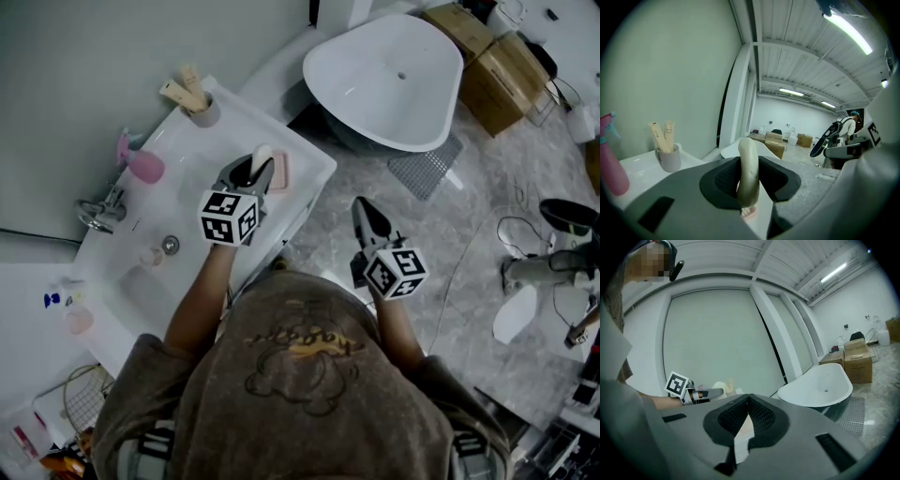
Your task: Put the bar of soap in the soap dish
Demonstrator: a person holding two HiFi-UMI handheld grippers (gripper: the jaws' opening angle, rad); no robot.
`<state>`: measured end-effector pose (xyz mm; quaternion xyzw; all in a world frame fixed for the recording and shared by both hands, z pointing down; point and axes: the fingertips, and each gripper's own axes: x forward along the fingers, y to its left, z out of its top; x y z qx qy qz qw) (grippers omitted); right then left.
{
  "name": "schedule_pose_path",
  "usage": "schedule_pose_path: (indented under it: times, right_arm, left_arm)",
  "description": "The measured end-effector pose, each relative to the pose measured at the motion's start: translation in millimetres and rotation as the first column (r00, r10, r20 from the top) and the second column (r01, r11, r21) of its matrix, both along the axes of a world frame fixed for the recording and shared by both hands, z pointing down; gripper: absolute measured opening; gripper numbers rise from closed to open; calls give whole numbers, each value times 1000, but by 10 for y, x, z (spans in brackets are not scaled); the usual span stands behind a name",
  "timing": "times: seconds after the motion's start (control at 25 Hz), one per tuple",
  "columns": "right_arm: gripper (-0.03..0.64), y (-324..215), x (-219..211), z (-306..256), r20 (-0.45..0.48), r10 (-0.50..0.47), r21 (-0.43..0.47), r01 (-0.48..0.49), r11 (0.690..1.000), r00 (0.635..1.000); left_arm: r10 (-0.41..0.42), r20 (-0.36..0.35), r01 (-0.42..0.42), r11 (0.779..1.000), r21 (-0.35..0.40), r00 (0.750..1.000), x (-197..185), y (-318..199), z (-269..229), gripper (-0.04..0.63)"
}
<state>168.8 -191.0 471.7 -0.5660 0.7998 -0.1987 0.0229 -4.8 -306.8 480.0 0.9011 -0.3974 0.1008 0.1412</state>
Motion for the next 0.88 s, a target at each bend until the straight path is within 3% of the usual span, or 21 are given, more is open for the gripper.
schedule_pose_path:
  times: [0.4, 0.88]
  right_arm:
    - [-2, -90, 164, 140, -2, 40, -32, -40, 999, 999]
    - [-2, -165, 296, 198, -12, 66, -63, -67, 996, 998]
  left_arm:
    - [31, 88, -27, 998, -50, 996, 169, -316, 574, 109]
    - [103, 215, -78, 990, -121, 971, 321, -423, 1251, 109]
